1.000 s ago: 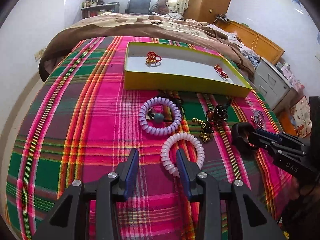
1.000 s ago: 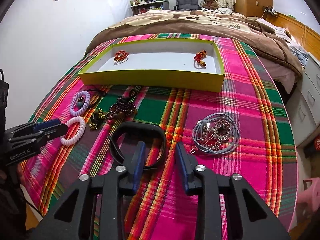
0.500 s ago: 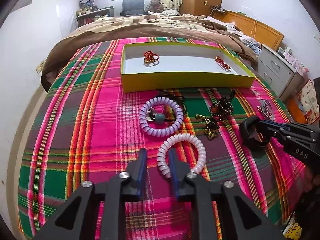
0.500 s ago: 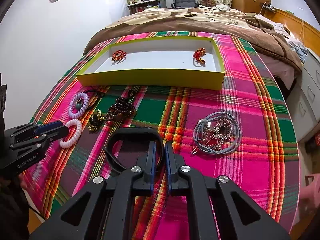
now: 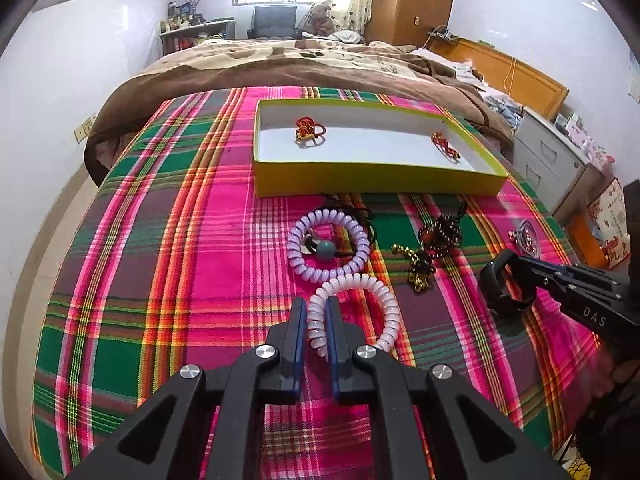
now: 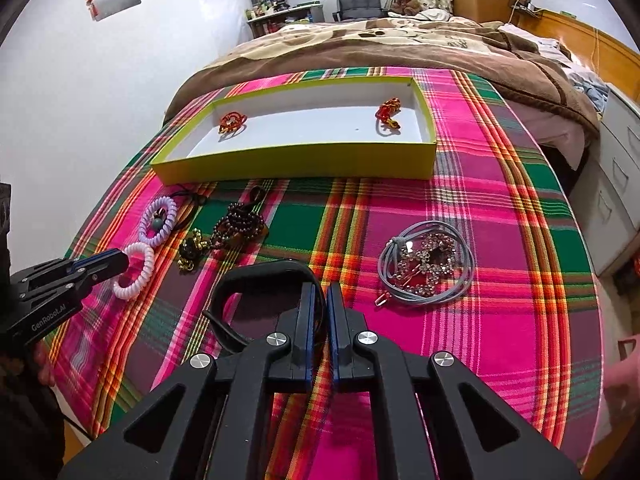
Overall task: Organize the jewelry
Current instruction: 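Grasp the white coiled hair tie with the left tool while the right grasps the black band, then carry the white hair tie and black band into the box and release both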
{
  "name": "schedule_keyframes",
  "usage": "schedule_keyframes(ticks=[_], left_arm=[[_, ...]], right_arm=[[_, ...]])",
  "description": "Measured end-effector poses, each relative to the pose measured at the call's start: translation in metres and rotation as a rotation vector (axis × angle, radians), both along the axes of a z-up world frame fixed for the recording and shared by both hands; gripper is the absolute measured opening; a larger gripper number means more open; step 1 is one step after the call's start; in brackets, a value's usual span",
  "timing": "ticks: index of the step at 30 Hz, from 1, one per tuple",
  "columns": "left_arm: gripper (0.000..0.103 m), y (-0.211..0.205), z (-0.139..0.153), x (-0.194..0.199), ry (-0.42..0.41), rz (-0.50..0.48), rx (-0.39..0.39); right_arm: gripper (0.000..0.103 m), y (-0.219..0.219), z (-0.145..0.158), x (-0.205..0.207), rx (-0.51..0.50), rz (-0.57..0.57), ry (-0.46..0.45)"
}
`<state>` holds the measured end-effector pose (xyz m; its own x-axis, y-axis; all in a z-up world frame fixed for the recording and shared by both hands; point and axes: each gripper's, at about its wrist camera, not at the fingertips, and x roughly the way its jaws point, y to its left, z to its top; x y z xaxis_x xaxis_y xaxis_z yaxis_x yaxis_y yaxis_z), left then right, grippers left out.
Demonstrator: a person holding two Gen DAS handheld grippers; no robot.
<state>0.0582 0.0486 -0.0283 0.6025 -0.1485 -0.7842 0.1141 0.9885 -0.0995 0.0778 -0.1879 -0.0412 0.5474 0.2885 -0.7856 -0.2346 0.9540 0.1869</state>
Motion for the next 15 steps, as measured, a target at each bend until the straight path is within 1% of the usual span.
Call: schedule_keyframes(ticks=[10,13,15], left_arm=[[0.009,0.003,0.010,0.000,-0.019,0.013,-0.015],[0.009,0.005,0.018,0.004,-0.035,0.013,-0.030],[0.009,0.005,0.024,0.009,-0.050,0.013,-0.027]], right_arm=[[0.006,-0.006,0.009,-0.001,0.021,-0.023,-0.022],[0.006,-0.009,0.014,0.002,0.028,-0.033,-0.028],[0.006,-0.011,0.020,0.006,0.029,-0.043,-0.039]])
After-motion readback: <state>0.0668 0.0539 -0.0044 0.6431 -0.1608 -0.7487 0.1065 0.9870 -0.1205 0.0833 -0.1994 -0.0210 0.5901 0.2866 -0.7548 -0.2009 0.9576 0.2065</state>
